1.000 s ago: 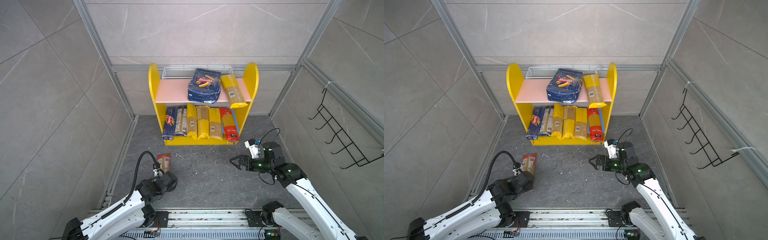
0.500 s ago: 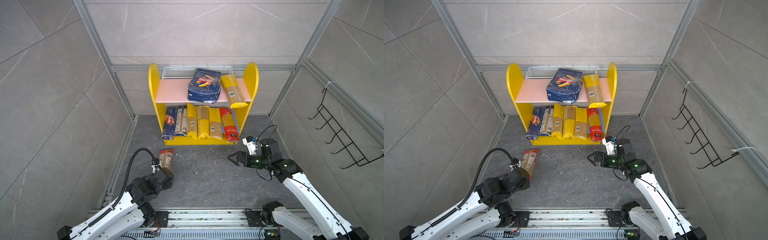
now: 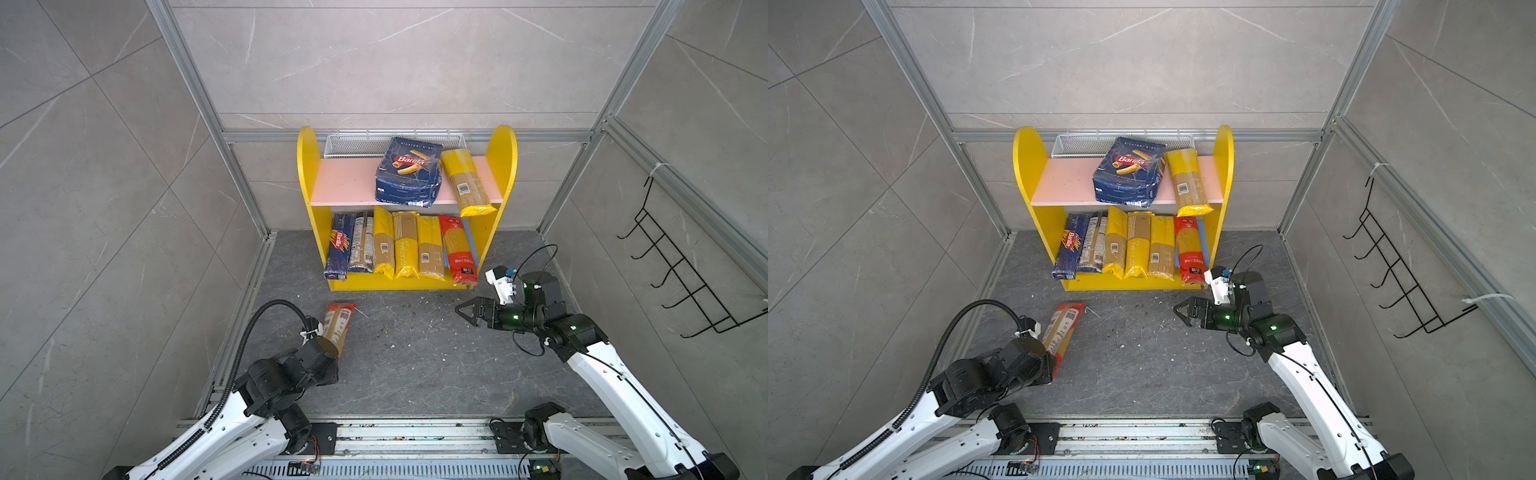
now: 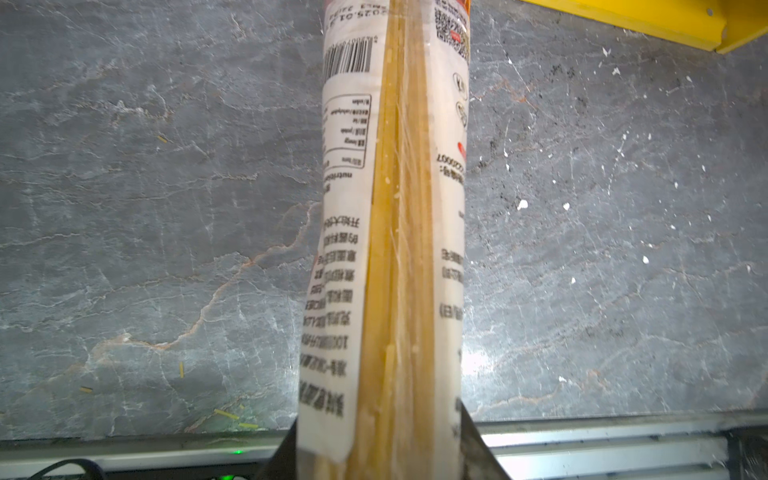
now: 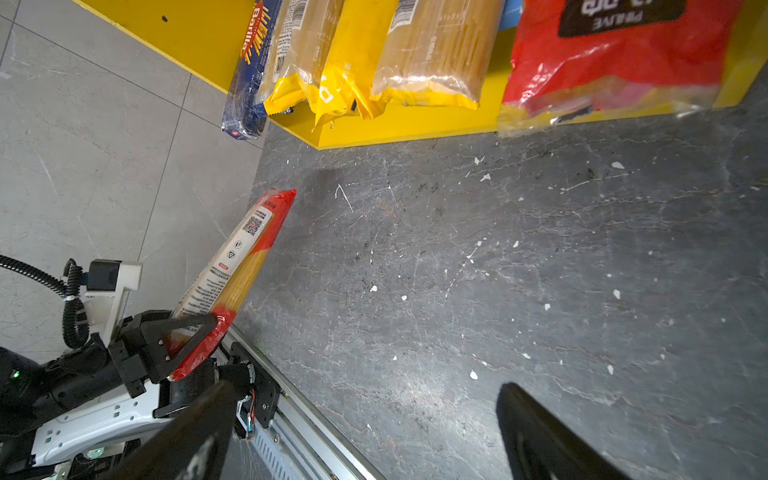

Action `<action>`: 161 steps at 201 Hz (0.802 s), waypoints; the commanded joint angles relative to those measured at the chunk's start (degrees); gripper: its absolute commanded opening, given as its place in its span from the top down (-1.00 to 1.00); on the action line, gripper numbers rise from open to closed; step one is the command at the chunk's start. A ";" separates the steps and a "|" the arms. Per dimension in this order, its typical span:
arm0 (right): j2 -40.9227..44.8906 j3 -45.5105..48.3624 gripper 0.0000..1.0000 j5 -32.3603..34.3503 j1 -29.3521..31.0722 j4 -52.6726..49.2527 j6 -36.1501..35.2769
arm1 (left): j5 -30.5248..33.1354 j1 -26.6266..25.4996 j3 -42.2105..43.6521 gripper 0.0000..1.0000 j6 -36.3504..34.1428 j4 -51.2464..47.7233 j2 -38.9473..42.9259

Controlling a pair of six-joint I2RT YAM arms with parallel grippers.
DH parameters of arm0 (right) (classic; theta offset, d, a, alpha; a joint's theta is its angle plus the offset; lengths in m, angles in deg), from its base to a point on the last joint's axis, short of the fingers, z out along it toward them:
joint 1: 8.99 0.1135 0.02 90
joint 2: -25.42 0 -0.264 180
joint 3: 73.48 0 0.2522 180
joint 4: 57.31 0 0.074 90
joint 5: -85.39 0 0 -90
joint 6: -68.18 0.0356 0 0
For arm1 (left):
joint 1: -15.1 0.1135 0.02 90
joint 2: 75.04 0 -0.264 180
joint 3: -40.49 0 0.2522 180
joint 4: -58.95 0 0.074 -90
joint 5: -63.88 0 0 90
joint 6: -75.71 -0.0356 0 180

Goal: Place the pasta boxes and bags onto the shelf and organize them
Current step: 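Lift the red-ended bag upright with the left gripper toward the shelf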

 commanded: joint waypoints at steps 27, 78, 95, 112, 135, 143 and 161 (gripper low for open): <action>0.38 -2.95 -0.99 -0.28 0.50 -0.50 0.56 | 0.19 -0.12 -6.89 1.00 -5.01 4.66 2.27; 0.44 -5.05 -0.99 0.16 0.59 -1.56 0.48 | -1.97 -0.12 -10.46 1.00 -7.70 4.30 2.36; 0.41 -5.61 -0.99 0.16 0.59 -1.53 0.68 | -2.36 -0.12 -11.76 1.00 -8.28 4.01 2.41; 0.33 -6.42 -0.99 0.16 0.56 -1.64 0.73 | -2.71 -0.12 -13.03 1.00 -8.80 3.93 2.59; 0.04 -7.64 -0.99 -0.31 0.63 -1.82 0.66 | -2.72 -0.12 -14.85 1.00 -9.40 3.58 2.57; -0.23 -8.04 -0.99 -0.74 0.67 -1.85 0.75 | -2.78 -0.12 -15.58 1.00 -9.64 3.34 2.40; -0.76 -8.47 -0.99 -1.02 0.72 -1.51 1.04 | -2.56 -0.12 -17.48 1.00 -10.38 2.81 1.64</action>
